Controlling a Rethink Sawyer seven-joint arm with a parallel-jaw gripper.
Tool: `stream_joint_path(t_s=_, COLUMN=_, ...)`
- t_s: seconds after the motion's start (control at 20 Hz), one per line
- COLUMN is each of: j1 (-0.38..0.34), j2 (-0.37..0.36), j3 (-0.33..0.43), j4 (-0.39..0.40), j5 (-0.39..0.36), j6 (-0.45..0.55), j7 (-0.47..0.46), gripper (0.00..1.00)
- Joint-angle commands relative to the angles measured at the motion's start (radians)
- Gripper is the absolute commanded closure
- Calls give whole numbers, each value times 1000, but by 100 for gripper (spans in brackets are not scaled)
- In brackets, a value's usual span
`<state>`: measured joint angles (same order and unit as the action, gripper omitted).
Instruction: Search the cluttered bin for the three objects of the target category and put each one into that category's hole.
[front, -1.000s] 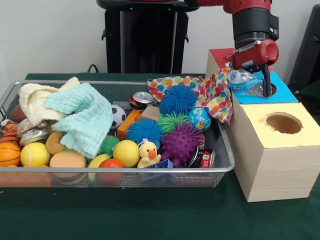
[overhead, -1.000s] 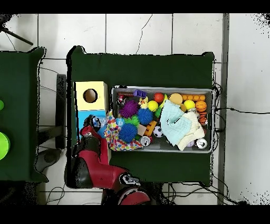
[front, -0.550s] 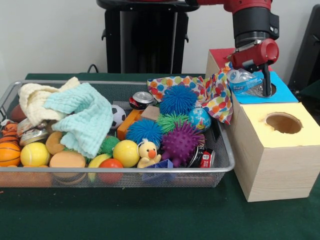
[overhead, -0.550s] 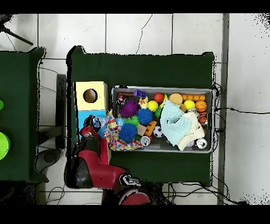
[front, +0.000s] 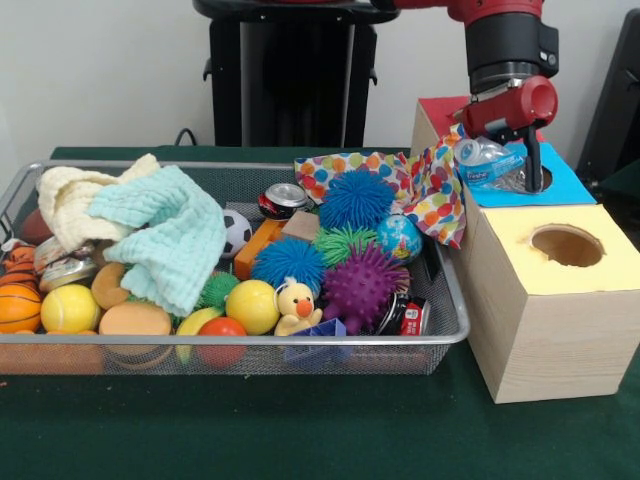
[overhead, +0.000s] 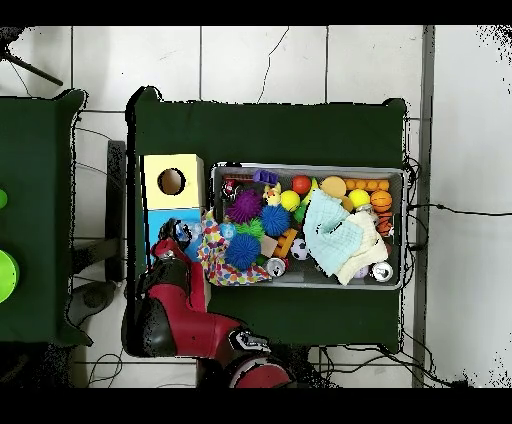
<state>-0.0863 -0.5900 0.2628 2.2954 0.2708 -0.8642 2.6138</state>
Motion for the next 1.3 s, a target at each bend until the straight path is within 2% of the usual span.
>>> stream_joint_path(t_s=0.05, j1=-47, j2=156, j3=28, j4=147, j5=119, j6=401, j7=180, gripper=0)
stream_joint_path(t_s=0.4, j1=-23, j2=96, j3=20, j4=166, j5=159, j6=454, j7=159, gripper=0)
stream_joint_path(t_s=0.65, j1=-14, j2=96, j3=16, j4=162, j5=159, j6=441, j7=160, gripper=0)
stream_joint_path(t_s=0.85, j1=3, j2=66, j3=6, j4=175, j5=183, j6=464, j7=152, gripper=0)
stream_joint_path(t_s=1.3, j1=16, j2=82, j3=9, j4=167, j5=203, j6=443, j7=168, gripper=0)
